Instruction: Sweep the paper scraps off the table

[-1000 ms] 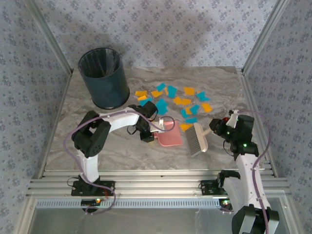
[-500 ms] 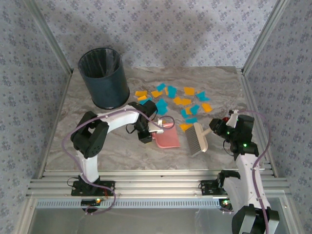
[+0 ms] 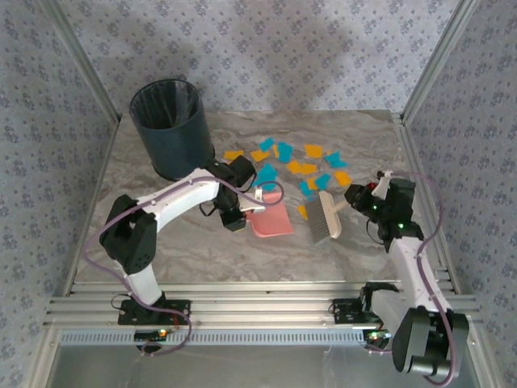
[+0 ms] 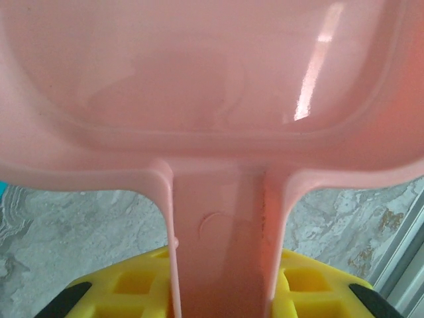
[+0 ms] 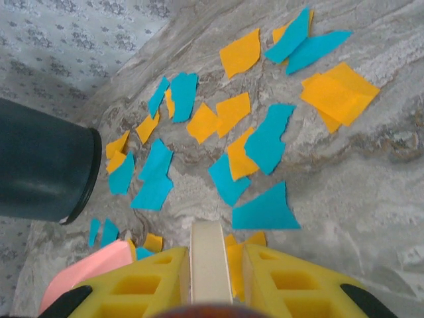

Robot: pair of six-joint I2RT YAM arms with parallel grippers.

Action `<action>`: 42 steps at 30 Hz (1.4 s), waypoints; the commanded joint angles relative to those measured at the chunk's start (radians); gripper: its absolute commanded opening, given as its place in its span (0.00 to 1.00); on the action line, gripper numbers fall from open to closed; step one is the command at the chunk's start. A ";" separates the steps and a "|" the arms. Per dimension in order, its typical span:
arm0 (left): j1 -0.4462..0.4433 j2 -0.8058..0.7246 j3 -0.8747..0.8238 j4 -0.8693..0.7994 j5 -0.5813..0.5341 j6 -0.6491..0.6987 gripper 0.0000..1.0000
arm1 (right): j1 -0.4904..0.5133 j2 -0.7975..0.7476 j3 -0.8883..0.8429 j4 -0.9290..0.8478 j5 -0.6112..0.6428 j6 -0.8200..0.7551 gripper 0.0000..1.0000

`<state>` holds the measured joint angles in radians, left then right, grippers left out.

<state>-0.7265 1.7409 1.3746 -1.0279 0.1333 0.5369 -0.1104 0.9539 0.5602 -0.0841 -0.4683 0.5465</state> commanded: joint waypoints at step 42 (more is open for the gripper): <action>-0.083 0.292 0.334 -0.246 -0.123 0.091 0.00 | 0.080 -0.038 0.068 0.004 0.369 -0.139 0.00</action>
<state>-0.8055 2.0010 1.6596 -1.2079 0.0128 0.6243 -0.0383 0.9234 0.5873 -0.0826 -0.1421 0.4603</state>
